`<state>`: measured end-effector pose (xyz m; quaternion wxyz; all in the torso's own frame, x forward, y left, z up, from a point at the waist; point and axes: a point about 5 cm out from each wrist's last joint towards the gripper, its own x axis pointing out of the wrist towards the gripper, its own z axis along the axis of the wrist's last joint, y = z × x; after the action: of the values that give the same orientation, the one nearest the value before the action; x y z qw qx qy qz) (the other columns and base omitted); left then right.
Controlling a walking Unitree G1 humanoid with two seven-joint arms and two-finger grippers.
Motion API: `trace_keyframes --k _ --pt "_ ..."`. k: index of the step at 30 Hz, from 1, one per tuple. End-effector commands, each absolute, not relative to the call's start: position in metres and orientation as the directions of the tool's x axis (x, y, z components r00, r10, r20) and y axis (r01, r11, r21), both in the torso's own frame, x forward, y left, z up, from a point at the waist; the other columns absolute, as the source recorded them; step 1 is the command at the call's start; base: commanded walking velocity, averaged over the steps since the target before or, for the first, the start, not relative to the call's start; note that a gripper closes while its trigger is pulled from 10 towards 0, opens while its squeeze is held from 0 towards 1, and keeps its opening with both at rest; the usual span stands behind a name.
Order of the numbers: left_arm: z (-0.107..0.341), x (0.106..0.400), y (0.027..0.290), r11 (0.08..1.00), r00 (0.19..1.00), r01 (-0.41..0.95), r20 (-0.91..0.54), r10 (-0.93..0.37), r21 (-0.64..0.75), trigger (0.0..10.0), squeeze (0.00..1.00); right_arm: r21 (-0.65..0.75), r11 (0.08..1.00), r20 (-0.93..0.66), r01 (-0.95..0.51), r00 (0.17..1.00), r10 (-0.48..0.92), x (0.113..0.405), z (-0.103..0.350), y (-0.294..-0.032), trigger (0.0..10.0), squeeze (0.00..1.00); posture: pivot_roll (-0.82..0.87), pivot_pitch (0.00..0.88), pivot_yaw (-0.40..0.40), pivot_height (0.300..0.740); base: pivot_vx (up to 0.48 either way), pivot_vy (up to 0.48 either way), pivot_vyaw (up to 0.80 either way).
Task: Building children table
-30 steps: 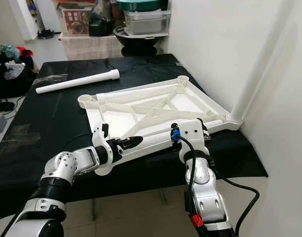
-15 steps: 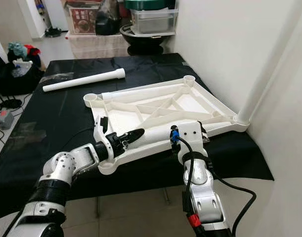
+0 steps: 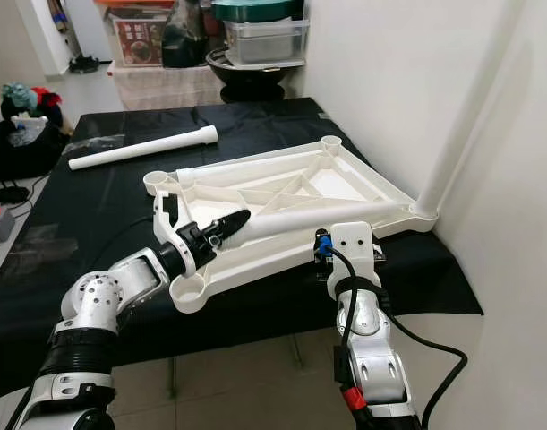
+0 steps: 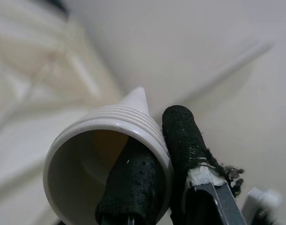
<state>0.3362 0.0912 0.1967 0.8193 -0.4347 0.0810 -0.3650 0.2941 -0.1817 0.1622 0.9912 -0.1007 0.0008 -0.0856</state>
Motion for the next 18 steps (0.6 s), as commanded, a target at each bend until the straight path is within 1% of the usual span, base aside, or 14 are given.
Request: trace_keyframes --k 1,6,13,15,18 --pt "0.207 0.335 0.097 0.335 0.712 0.574 0.254 -0.655 -0.747 0.0 0.00 -0.160 0.970 0.028 0.185 0.983 -0.183 0.295 0.166 -0.183 10.0 0.00 -0.08 0.000 0.013 0.740 0.000 0.000 0.00" --pt "0.217 0.331 0.095 0.312 0.687 0.616 0.299 -0.662 -0.724 0.0 0.00 -0.096 0.975 0.021 0.202 0.979 -0.201 0.294 0.166 -0.188 10.0 0.00 -0.08 0.000 0.019 0.740 0.000 0.000 0.00" --pt "0.221 0.329 0.097 0.312 0.686 0.625 0.313 -0.656 -0.715 0.0 0.00 -0.052 0.980 0.014 0.192 0.981 -0.191 0.297 0.166 -0.185 10.0 0.00 -0.07 0.000 0.018 0.740 0.000 0.000 0.00" --pt "0.221 0.328 0.099 0.315 0.687 0.631 0.323 -0.651 -0.709 0.0 0.00 0.026 0.985 -0.012 0.173 0.985 -0.173 0.298 0.164 -0.182 10.0 0.00 -0.06 0.000 0.016 0.740 0.000 0.000 0.00" --pt "0.221 0.328 0.099 0.315 0.687 0.631 0.323 -0.651 -0.709 0.0 0.00 0.026 0.985 -0.012 0.173 0.985 -0.173 0.298 0.164 -0.182 10.0 0.00 -0.06 0.000 0.016 0.740 0.000 0.000 0.00"
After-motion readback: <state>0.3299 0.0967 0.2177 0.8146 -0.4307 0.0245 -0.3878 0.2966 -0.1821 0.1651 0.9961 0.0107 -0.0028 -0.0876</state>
